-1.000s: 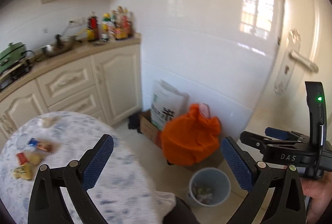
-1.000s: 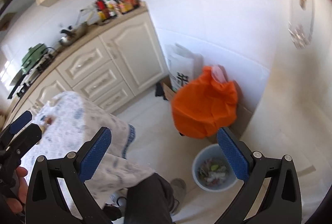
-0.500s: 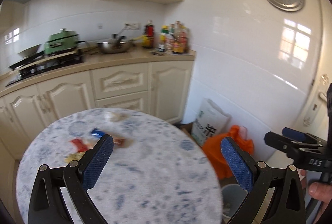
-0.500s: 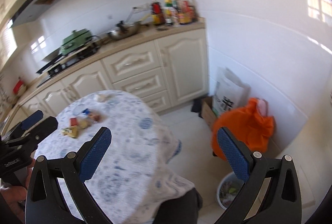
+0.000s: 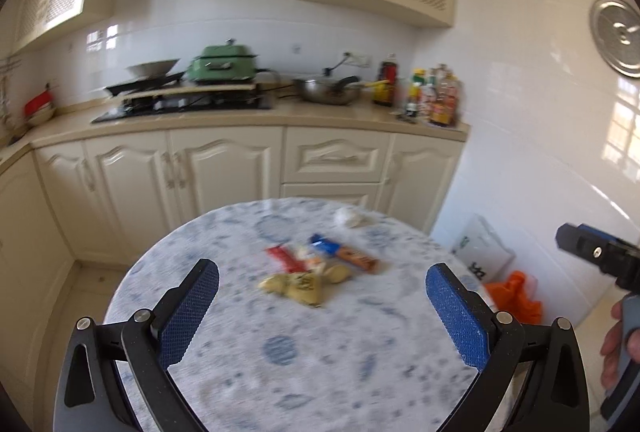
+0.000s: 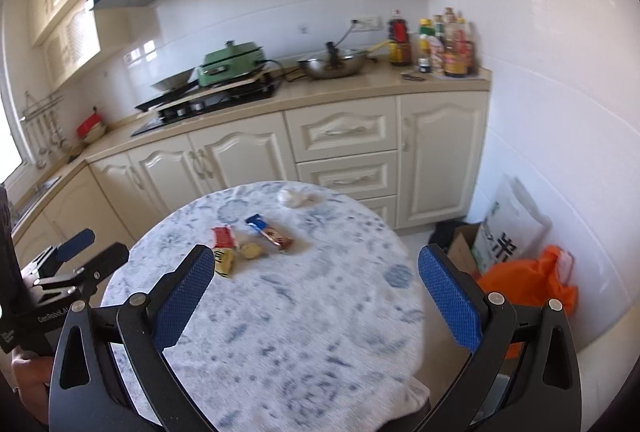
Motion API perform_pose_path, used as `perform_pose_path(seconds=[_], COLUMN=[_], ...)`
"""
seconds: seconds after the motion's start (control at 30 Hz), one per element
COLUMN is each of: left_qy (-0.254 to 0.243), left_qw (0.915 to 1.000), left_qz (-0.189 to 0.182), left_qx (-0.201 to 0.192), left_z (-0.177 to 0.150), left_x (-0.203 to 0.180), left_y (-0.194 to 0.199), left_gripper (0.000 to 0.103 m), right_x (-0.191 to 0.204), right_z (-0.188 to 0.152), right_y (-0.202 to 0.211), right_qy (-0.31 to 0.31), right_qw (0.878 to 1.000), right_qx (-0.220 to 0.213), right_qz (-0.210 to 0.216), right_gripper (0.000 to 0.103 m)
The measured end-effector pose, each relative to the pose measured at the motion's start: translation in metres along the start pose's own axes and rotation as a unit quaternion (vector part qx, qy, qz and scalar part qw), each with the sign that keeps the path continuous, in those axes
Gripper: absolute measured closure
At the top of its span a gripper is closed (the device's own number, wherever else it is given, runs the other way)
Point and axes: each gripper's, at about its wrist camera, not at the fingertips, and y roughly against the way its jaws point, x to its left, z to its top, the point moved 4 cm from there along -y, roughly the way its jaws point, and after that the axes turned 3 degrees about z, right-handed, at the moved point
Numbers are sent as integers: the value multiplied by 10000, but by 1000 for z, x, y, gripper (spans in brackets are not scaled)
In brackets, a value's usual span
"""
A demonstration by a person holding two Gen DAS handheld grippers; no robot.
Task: Collect trash
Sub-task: 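Return both tools from the bin to the table, then grasp a yellow bread bag with the left tool while the right tool grasps a round cookie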
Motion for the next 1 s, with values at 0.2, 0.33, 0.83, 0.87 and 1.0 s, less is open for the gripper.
perform_pose_path(seconds=[0.2,0.33,0.83,0.87,1.0], left_qy=[88,109,-233,-278,-283], left_qw=[9994,9985,9880,9858,9824], left_qz=[239,243,411,473,362], left_qx=[249,481,1470,1589,1809], left_z=[-4,-4,-14,-17,-17], left_x=[16,16,6,4,2], left_y=[-22,-56,-253,-265,-294], left_gripper=[1,1,1,1,16], right_x=[24,31,4,4,1], right_z=[0,-5,-32,-33,-37], right_y=[-41,-70,-189,-195,-216], right_qy=[231,319,183,172,130], right_qw=[9989,9974,9889,9885,9868], right_qx=[282,519,1428,1459,1565], right_qz=[300,383,357,369,387], right_gripper=[0,0,0,0,0])
